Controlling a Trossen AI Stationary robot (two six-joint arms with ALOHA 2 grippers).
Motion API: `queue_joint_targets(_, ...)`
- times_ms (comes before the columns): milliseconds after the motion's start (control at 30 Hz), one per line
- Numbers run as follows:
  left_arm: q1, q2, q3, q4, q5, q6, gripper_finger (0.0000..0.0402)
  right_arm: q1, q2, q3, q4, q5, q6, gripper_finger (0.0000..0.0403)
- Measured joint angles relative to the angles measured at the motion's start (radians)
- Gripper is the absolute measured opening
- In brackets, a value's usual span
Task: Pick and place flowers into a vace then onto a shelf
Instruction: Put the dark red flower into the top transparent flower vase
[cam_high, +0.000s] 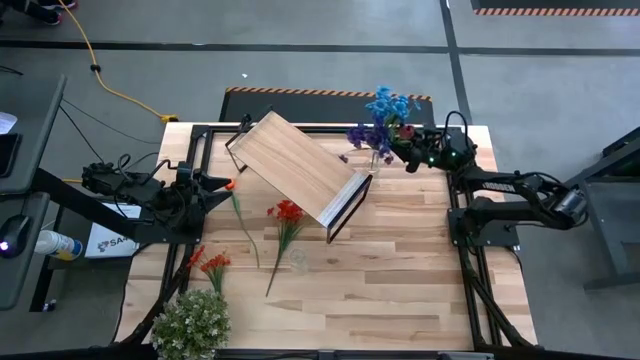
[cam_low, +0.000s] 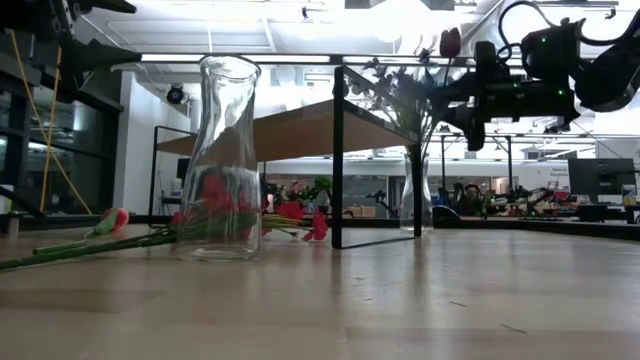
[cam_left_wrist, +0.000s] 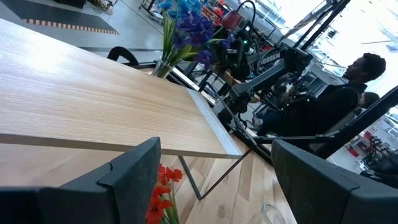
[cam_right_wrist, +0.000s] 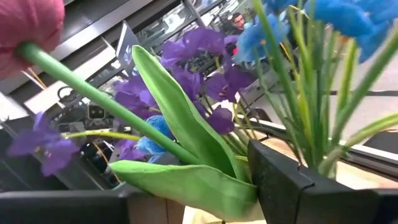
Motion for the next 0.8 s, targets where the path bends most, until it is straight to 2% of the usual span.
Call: queue_joint_targets(800, 0.000, 0.000, 0.000, 0.009, -0.006, -0.002, 0.0337, -0.018, 0.000, 0.000, 0.100, 0.002, 0.082, 0.0151)
